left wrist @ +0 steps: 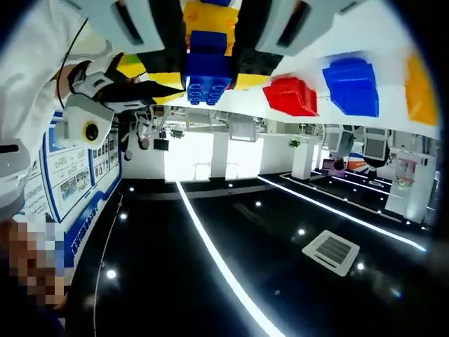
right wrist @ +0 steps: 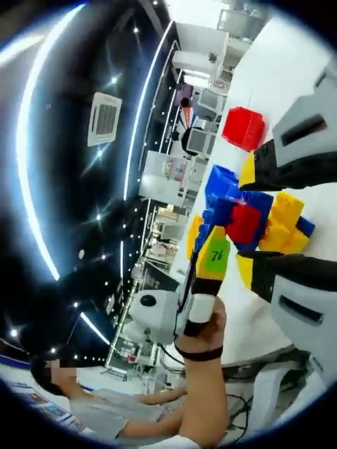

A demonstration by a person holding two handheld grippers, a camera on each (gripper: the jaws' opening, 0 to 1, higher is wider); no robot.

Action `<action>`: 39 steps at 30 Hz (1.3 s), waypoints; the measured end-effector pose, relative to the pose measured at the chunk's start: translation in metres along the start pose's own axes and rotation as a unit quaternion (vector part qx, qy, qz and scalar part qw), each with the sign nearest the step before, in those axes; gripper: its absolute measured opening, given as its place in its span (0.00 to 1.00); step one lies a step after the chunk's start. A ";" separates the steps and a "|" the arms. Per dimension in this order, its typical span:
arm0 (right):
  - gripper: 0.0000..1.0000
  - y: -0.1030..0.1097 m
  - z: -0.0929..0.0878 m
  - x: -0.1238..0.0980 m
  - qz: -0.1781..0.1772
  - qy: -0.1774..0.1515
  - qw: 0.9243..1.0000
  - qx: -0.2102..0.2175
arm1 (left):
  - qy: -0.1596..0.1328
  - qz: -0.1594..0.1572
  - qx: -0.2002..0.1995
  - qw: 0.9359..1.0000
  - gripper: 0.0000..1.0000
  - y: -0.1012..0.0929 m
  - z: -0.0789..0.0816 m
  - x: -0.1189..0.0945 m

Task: Take apart the toy blocks one by one and place each separated block into its matching bin, sorting the blocks by their type until all the connected pieces are disassembled and separated into the correct bins

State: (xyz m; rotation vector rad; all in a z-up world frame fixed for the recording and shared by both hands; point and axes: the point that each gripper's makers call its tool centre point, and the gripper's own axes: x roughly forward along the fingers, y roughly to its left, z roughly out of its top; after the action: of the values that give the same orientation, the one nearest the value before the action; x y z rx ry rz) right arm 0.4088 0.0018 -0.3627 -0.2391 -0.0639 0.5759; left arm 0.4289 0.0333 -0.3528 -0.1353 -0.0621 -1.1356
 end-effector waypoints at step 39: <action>0.23 0.008 -0.003 0.000 -0.036 -0.011 0.998 -0.052 | -0.011 0.043 -0.027 0.999 0.25 0.032 0.028 -0.005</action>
State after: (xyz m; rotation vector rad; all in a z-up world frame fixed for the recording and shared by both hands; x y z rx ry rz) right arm 0.4052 0.0080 -0.3681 -0.3299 -0.1236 0.5033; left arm 0.4559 0.0548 -0.3282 -0.1961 -0.0445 -1.0499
